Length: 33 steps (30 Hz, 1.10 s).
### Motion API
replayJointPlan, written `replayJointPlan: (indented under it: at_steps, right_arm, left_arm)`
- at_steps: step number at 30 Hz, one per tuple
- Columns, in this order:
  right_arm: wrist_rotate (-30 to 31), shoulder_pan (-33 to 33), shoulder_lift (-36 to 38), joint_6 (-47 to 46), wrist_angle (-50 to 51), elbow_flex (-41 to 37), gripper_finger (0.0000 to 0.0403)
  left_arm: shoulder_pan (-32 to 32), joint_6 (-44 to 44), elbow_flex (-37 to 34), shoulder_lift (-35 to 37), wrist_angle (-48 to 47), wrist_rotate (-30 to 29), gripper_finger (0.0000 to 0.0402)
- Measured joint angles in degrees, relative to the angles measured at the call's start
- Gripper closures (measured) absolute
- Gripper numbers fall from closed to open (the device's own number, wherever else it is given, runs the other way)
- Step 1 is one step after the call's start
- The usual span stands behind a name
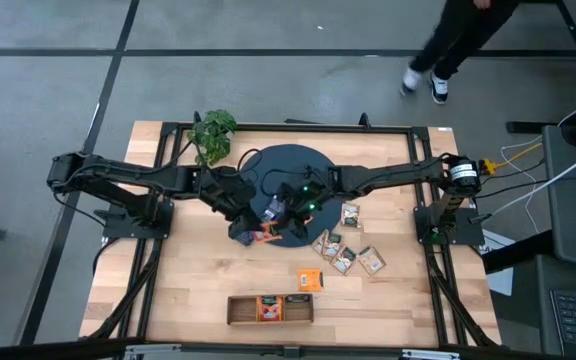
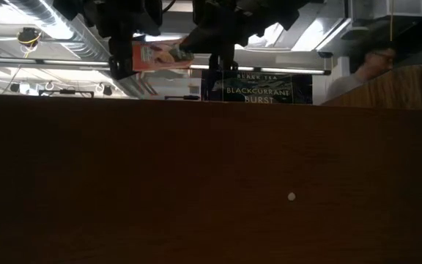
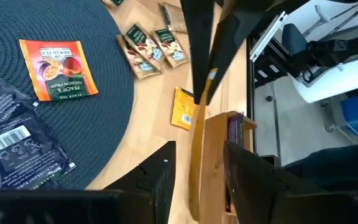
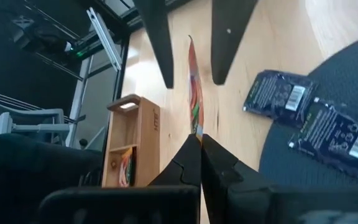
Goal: Pick & Place Tea
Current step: Put the orange tea bag into the middle section of the wooden organizer
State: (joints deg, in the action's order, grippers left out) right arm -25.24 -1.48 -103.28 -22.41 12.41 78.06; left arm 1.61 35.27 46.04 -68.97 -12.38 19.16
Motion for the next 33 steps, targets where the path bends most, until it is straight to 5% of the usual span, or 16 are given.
replayJointPlan:
  at_steps: [6,13,19,26,33]
  right_arm:
    - [-0.32,-0.11,0.00,-0.93,-1.50,0.00,0.0401]
    - [-0.32,-0.24,0.00,-2.02,-1.54,0.00,0.0393]
    - [-3.21,-0.24,0.00,-2.18,-0.82,0.00,0.0349]
    - [-3.53,-0.17,0.00,-3.04,-1.68,0.00,0.0294]
    - [-3.55,-0.17,0.00,-4.14,-1.14,-0.01,0.0304]
  left_arm:
    - [-0.02,-0.04,0.00,0.00,-0.35,0.02,0.0299]
    - [-0.01,-1.89,0.00,0.00,-0.32,0.43,0.0392]
    - [-0.26,-2.01,-0.81,0.00,2.24,-0.86,0.0398]
    - [-2.40,3.23,-7.91,0.00,20.41,-4.11,0.0398]
    - [-2.91,5.54,-10.81,0.16,24.43,-6.19,0.0398]
